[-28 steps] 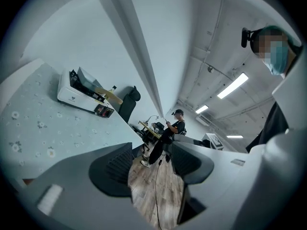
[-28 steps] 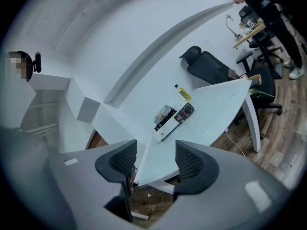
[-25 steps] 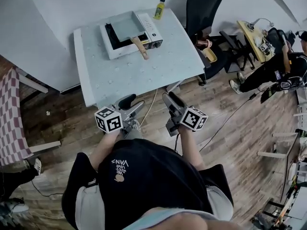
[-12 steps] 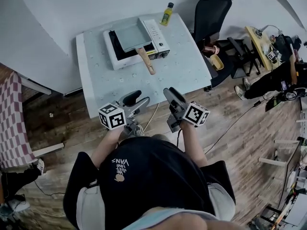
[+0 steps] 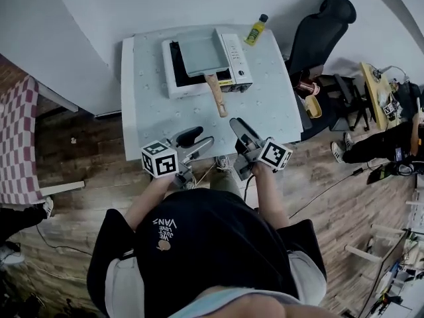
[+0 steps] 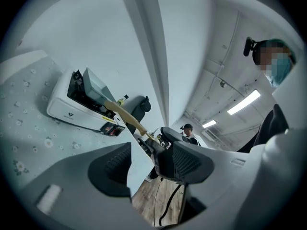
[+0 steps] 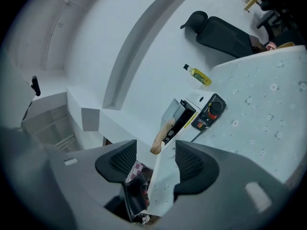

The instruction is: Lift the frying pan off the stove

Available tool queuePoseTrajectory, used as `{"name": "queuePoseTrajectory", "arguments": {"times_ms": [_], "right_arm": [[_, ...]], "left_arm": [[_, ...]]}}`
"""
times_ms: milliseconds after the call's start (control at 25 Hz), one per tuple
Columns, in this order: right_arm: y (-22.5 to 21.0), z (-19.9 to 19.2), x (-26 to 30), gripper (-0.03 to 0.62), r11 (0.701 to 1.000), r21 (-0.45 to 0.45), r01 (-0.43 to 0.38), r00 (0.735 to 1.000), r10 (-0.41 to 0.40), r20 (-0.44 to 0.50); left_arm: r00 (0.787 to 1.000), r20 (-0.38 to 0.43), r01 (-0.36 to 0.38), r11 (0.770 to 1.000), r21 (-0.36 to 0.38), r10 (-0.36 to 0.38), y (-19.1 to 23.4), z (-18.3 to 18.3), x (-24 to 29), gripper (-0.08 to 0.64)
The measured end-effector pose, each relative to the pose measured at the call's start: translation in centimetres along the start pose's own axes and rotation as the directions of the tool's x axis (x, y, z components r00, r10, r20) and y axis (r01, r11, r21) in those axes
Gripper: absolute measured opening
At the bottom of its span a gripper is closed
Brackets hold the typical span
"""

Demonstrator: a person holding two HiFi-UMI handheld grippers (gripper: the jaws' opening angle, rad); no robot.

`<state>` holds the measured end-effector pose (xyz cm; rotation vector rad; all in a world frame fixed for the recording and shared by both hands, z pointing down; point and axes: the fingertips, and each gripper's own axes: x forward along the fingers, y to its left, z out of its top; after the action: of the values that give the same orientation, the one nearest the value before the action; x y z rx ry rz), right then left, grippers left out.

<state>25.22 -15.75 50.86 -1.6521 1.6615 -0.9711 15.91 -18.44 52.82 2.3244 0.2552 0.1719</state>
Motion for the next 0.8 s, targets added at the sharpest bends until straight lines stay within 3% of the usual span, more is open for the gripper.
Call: {"name": "queuePoseTrajectory", "arguments": {"times_ms": [240, 400, 800], "right_arm": [[-1.6, 2.0, 3.0, 0.244, 0.997, 0.0, -0.074, 0.991, 0.074, -0.113], [-1.7, 2.9, 5.3, 0.244, 0.989, 0.022, -0.145, 0.971, 0.147, -0.188], [-3.8, 3.7, 9.2, 0.244, 0.966, 0.135, -0.219, 0.914, 0.251, -0.318]], "left_arm": [[0.997, 0.051, -0.055, 0.997, -0.053, 0.058, 1.4, 0.9, 2.4, 0.262], [0.993, 0.083, -0.082, 0.992, -0.095, 0.09, 2.2, 1.8, 3.6, 0.273], [0.981, 0.136, -0.114, 0.979, -0.17, 0.138, 2.8, 3.4, 6.8, 0.278]]}}
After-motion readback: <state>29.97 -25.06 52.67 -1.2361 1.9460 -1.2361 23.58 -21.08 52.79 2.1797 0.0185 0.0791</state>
